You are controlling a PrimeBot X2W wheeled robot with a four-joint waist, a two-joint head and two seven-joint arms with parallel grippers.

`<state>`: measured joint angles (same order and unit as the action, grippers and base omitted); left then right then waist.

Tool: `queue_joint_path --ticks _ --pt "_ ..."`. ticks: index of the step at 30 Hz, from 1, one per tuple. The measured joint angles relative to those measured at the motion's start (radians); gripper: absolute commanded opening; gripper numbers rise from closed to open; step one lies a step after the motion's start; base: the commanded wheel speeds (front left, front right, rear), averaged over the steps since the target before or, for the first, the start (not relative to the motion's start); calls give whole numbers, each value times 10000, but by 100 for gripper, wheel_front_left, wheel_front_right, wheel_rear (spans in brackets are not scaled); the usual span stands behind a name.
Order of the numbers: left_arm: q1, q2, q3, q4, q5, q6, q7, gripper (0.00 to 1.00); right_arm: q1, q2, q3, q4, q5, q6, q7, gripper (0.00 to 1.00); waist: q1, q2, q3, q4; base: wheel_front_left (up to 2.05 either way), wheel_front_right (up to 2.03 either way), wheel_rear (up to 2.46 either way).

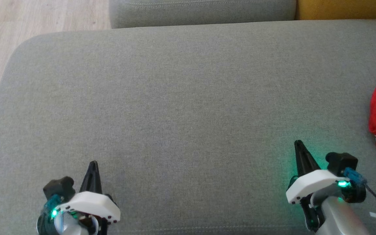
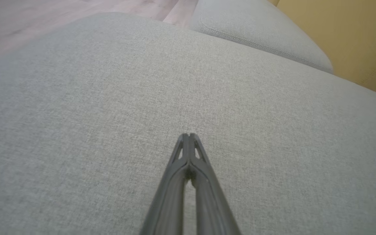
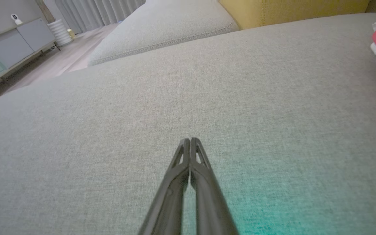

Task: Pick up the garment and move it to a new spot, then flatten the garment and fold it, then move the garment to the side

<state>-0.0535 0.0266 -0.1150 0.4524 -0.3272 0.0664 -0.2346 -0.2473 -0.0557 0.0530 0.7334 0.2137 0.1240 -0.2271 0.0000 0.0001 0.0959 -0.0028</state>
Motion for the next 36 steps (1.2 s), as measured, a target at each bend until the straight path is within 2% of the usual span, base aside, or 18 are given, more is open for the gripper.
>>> queue_joint_path --ticks 36 --pt "0 6 610 -533 -3962 -589 1070 0 371 21 -571 -1398 4305 0 1049 0 0 0 -289 9 0 0 0"
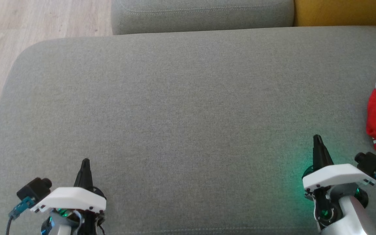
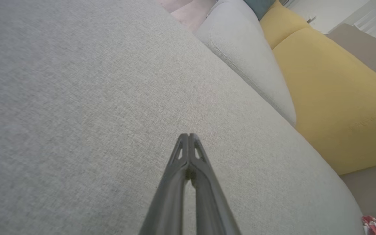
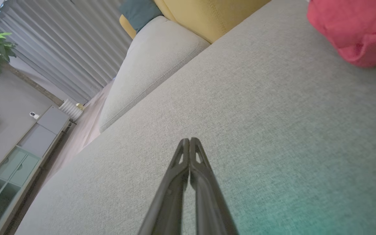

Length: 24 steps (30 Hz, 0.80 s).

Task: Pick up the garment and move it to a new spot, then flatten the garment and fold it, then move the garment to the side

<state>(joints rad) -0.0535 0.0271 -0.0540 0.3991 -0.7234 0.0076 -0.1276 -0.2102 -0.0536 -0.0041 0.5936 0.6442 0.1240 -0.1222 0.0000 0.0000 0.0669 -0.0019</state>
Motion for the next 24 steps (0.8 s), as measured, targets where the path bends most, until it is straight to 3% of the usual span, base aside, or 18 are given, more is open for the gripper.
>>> queue_joint_path --ticks 24 --pt "0 2 357 -362 -2562 -357 671 0 310 36 -364 -917 2788 0 627 0 0 0 -188 6 0 0 0"
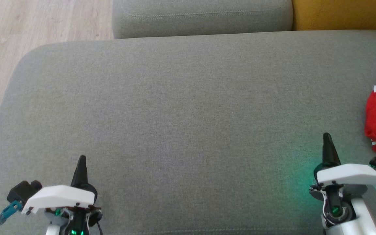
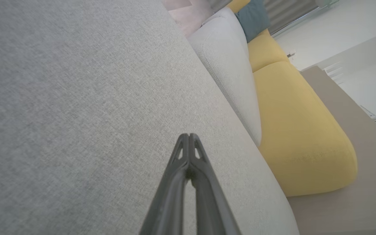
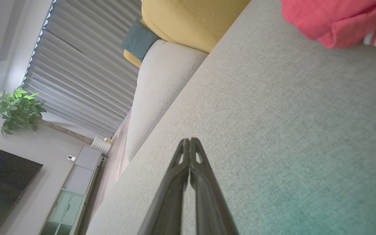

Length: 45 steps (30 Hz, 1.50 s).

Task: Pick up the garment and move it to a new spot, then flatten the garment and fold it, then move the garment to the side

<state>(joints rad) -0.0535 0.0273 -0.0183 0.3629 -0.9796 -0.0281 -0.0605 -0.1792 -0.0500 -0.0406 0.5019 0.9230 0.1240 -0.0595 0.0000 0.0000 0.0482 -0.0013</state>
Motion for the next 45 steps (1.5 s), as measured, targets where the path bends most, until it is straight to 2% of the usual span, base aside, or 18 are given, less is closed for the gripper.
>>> queue_joint_path --ticks 45 --pt "-9 19 692 -598 -4694 -706 1298 0 726 31 -688 -1638 5074 0 1233 0 0 0 -344 10 0 0 0"
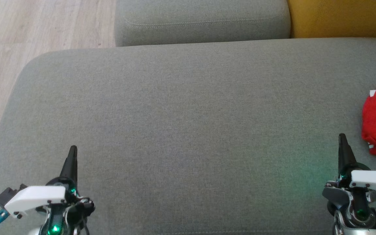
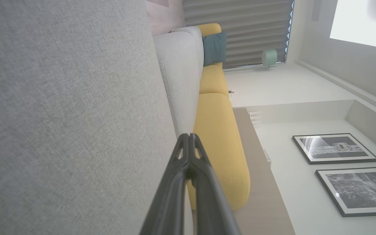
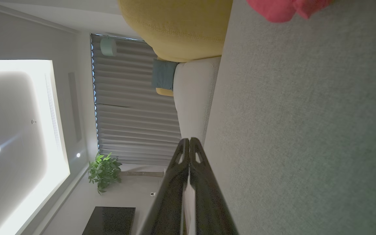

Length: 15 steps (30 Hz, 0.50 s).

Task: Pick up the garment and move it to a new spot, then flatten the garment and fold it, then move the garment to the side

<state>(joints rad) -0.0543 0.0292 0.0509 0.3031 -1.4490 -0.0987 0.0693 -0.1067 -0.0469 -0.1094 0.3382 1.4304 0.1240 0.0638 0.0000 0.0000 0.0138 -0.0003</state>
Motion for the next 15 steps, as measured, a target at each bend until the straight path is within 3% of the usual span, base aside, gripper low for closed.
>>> queue_joint_path --ticks 15 --pt "-20 8 272 -194 -1557 -249 351 0 161 10 -247 -533 1712 0 435 0 0 0 -108 3 0 0 0"
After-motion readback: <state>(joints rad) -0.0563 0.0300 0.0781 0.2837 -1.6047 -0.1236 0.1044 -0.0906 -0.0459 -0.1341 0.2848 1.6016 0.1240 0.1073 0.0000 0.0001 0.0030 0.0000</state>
